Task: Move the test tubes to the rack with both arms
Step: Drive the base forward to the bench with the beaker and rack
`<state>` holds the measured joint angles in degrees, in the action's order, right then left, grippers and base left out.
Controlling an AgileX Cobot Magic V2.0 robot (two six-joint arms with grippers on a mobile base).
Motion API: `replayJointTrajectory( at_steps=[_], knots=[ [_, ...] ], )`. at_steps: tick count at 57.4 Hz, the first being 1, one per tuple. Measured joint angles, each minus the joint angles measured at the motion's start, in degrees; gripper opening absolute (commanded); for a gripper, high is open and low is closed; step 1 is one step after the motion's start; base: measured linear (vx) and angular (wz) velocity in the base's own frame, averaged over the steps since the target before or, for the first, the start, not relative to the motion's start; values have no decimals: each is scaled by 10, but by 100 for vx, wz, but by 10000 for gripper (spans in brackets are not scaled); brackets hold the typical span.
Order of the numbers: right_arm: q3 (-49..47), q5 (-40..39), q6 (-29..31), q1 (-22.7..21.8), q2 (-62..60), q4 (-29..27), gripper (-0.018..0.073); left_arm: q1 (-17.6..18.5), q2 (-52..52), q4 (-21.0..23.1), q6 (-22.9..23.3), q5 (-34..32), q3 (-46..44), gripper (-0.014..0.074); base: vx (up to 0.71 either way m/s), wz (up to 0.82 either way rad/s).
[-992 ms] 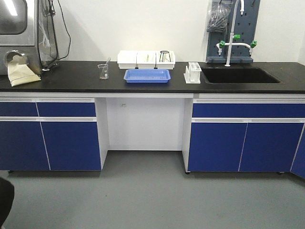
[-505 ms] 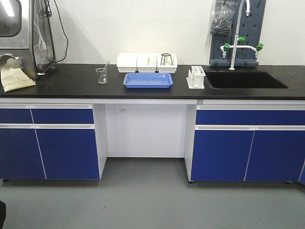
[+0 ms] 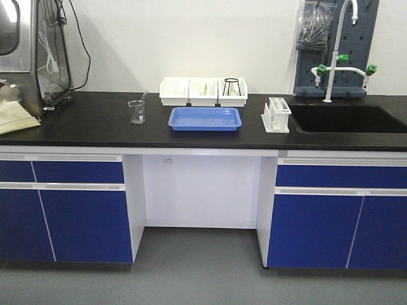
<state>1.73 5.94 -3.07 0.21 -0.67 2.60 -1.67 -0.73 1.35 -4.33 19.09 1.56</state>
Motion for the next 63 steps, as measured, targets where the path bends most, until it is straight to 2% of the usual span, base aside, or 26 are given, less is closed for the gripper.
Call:
replayJointTrajectory(
  at_steps=[63],
  knots=[
    [0,0,0,0,0,0,-9,0,0,0,0,0,0,-4,46,0]
  ],
)
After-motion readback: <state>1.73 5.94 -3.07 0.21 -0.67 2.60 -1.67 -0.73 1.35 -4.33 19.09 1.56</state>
